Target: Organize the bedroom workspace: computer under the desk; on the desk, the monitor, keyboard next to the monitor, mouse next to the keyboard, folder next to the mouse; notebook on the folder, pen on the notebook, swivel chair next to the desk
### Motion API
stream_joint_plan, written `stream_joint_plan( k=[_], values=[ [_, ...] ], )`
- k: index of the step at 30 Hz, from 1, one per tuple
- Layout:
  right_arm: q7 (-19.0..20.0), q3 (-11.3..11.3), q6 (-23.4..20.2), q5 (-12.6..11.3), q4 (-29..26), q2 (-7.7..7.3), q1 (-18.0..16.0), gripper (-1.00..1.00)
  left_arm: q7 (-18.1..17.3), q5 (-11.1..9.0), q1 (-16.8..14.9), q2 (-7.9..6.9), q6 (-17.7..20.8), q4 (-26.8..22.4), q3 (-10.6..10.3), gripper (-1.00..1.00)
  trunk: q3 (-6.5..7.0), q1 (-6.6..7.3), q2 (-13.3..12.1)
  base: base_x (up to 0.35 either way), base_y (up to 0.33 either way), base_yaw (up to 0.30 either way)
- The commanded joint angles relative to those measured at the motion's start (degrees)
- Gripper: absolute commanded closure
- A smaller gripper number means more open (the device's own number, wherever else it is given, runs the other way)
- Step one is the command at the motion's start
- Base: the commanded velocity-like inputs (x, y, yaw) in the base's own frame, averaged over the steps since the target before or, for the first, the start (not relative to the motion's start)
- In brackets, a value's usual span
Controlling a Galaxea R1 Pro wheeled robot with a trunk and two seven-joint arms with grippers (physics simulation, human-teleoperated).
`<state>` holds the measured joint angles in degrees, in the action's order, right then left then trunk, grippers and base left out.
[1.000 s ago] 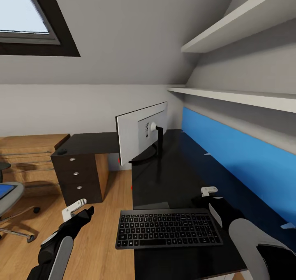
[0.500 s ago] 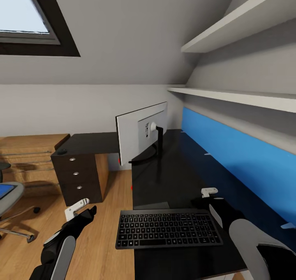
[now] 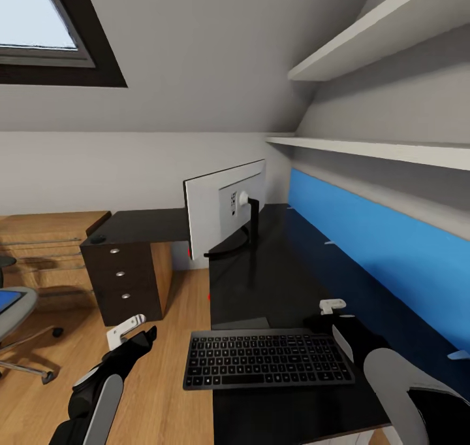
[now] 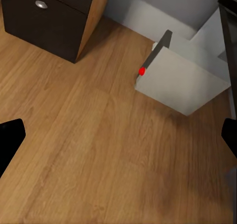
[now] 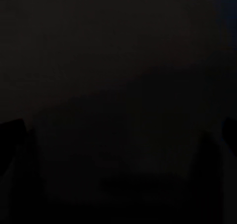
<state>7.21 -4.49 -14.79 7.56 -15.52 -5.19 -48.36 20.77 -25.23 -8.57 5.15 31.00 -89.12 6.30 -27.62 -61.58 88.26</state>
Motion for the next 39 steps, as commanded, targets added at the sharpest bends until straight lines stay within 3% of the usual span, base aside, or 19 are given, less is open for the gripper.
stream_joint_plan(
  k=[1,11,15,39],
  values=[
    [0.4,-0.3,-0.4,1.1,0.0,0.05,0.0,-1.00,0.4,-0.6,0.0,0.03,0.2,-0.1,0.0,-1.00,-0.08,0.00,0.0,0.000,0.000,0.000],
    [0.4,-0.3,-0.4,1.1,0.0,0.09,0.0,-1.00,0.3,-0.6,0.0,0.04,0.2,0.2,-0.2,-1.00,-0.08,0.00,0.0,0.000,0.000,0.000],
    [0.4,-0.3,-0.4,1.1,0.0,0.10,0.0,-1.00,0.3,-0.6,0.0,-0.03,0.2,0.5,-1.3,-1.00,-0.08,0.00,0.0,-0.043,0.000,0.000],
    [0.4,-0.2,-0.4,1.1,0.0,0.09,0.0,-1.00,0.3,-0.7,0.0,0.02,0.3,0.5,-1.7,-1.00,-0.08,0.00,0.0,-0.196,0.000,0.000]
  ],
)
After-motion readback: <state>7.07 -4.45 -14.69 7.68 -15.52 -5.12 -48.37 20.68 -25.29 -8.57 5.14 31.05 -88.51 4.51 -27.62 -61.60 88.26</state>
